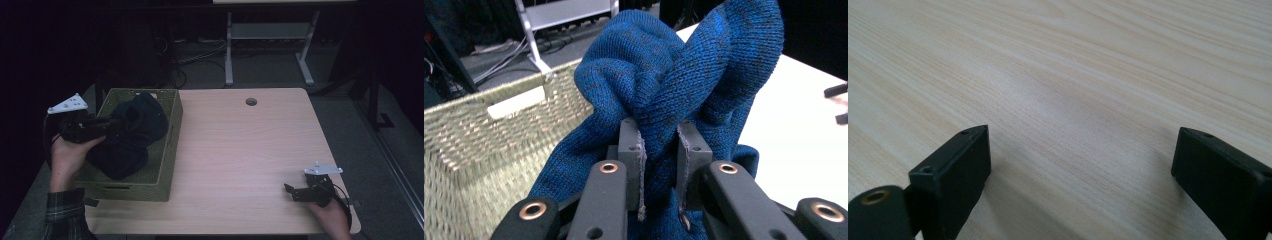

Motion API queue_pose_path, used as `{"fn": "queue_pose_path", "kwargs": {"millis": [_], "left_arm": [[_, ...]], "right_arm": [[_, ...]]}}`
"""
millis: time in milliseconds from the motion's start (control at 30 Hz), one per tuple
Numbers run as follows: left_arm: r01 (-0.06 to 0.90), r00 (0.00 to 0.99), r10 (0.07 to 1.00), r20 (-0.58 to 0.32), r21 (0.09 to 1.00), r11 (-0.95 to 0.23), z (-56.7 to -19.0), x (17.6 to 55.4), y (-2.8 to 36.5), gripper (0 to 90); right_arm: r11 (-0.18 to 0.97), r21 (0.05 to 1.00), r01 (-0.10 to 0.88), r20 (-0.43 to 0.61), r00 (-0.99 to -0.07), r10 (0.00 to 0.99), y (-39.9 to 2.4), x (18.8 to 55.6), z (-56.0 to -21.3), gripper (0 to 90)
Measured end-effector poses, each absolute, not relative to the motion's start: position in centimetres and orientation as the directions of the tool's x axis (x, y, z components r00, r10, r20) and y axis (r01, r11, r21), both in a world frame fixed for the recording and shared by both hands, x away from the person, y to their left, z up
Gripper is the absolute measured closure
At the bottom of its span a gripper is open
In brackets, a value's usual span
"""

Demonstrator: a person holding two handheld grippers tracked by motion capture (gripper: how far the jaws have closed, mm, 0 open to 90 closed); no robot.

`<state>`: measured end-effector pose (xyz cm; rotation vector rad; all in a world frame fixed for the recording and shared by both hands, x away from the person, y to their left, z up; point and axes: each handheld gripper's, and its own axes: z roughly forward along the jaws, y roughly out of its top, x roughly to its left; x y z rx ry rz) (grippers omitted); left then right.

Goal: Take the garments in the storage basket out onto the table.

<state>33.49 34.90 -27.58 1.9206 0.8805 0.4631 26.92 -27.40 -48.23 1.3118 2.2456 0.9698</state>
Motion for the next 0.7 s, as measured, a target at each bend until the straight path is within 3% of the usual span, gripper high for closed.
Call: {"fn": "queue_pose_path", "kwargs": {"millis": [700], "left_arm": [[0.299, 0.719, 0.694, -0.022, 0.912, -0.281, -23.8, 34.6, 30.9, 76.8]], "right_arm": [[0.332, 0.716, 0.614, 0.029, -0.501, 0.865, -27.4, 26.9, -48.2, 8.5]]}}
